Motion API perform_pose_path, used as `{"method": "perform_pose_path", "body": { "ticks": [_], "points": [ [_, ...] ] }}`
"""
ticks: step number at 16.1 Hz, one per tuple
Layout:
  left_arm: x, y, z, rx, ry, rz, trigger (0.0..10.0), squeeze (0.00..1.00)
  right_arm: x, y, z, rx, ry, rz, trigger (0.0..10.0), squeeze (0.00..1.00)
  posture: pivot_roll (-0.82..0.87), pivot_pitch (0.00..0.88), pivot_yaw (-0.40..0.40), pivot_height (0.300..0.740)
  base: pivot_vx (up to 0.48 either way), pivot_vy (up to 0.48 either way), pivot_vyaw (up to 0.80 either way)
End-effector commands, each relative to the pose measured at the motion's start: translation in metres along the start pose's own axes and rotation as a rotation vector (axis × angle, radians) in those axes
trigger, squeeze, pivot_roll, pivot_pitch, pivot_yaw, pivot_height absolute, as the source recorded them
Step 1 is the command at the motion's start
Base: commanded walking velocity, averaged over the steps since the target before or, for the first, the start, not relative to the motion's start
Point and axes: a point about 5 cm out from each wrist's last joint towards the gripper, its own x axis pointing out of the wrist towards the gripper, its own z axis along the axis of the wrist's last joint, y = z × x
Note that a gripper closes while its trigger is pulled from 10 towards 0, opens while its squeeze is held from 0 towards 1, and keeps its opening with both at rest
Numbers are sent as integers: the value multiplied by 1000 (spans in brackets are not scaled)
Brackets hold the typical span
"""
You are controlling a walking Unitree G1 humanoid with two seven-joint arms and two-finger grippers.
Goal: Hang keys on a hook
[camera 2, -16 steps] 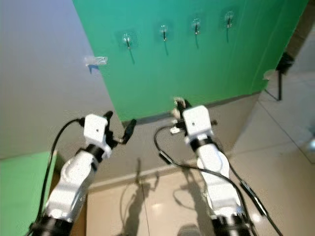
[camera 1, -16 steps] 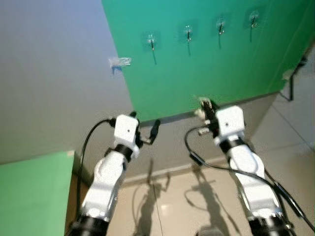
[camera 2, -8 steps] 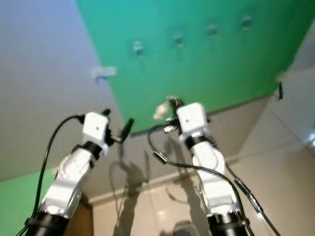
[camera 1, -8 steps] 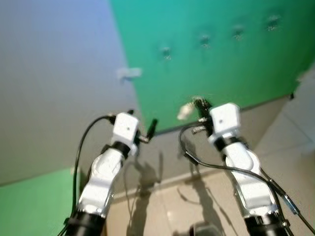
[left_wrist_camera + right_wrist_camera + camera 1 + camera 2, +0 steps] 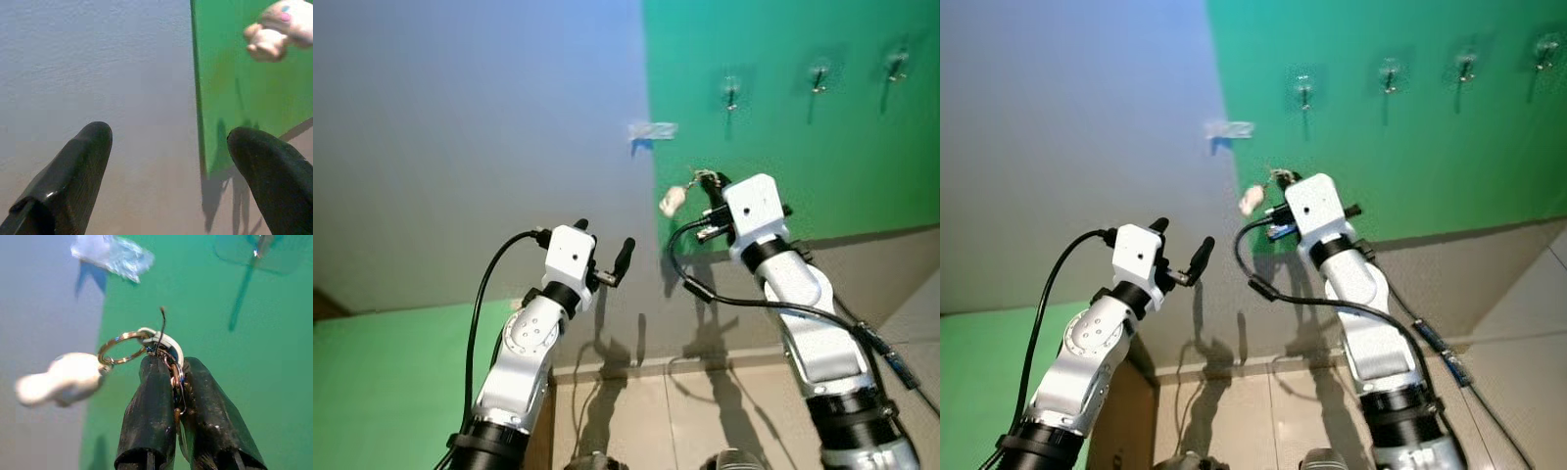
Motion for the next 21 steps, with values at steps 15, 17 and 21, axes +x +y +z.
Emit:
{"method": "perform_pose_path", "body": {
  "ticks": [15, 17, 21],
  "points": [
    [1, 3, -3, -20, 17, 24, 10000, 0, -3, 17, -8, 140, 60, -37, 0, 24, -261, 38, 145, 720, 203, -306, 0],
    [-1, 4, -3, -33, 14, 36, 10000, 0, -2, 17, 3, 100, 27, -20, 0, 4, -262, 46, 145, 720, 0, 0, 0],
    [-2, 3, -6, -47, 20, 31, 10000, 0, -4, 20, 14, 8, -5, 84, 0, 0, -268, 51, 137, 720, 0, 0, 0]
  ]
}}
